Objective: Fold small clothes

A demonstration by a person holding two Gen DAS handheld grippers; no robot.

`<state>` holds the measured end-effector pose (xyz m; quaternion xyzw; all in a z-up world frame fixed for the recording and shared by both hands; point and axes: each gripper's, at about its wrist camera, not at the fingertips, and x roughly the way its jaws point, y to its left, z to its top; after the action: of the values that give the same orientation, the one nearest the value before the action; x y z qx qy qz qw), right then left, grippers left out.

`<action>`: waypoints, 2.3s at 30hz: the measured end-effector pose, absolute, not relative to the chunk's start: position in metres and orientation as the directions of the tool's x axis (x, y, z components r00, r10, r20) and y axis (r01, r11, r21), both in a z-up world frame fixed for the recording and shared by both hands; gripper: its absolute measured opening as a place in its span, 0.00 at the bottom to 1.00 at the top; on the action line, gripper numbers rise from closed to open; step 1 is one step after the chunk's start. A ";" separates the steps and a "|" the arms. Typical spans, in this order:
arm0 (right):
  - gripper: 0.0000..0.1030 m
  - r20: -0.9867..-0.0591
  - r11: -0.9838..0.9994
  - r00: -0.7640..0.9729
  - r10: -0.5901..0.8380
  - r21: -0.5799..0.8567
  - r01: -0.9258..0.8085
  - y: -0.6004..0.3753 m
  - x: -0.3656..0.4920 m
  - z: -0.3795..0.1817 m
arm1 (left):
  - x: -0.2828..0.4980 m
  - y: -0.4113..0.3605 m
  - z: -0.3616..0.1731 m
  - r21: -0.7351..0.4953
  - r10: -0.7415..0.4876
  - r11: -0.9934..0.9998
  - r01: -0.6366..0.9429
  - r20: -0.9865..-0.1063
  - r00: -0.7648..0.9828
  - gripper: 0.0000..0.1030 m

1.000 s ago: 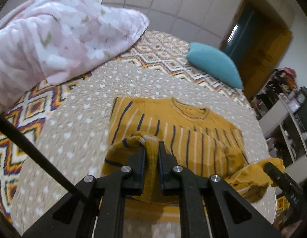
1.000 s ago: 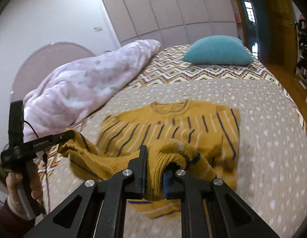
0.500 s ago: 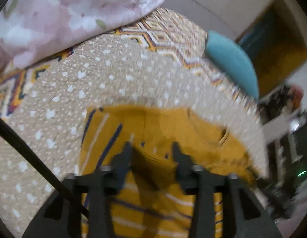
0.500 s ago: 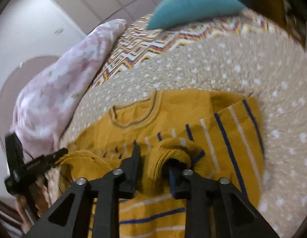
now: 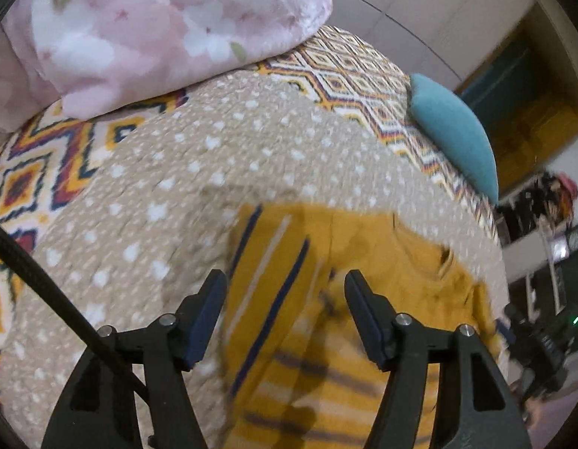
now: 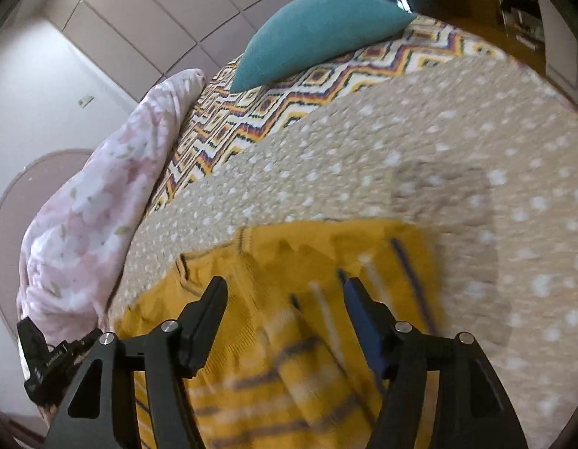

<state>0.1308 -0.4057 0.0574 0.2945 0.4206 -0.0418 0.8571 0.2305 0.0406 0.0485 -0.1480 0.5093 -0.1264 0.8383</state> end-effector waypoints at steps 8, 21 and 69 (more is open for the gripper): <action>0.76 -0.786 0.851 0.578 0.218 0.443 0.281 -0.407 0.024 0.036 | 0.162 0.063 0.015 -0.323 -0.365 0.931 0.172 -0.849 0.381 0.70; 0.44 -0.800 0.815 0.598 0.041 0.373 0.444 -0.418 -0.014 0.041 | 0.111 0.077 0.079 -0.157 -0.187 0.982 0.102 -0.807 0.560 0.60; 0.57 -0.894 0.994 0.447 -0.040 -0.082 -0.075 -0.058 0.238 0.038 | 0.077 0.205 0.015 -0.513 -0.322 0.851 -0.113 -0.679 0.660 0.71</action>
<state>0.2382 -0.0582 0.0376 -0.0548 0.5257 0.0102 0.8488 0.0774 0.2046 0.0147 -0.2665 0.4080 -0.0599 0.8711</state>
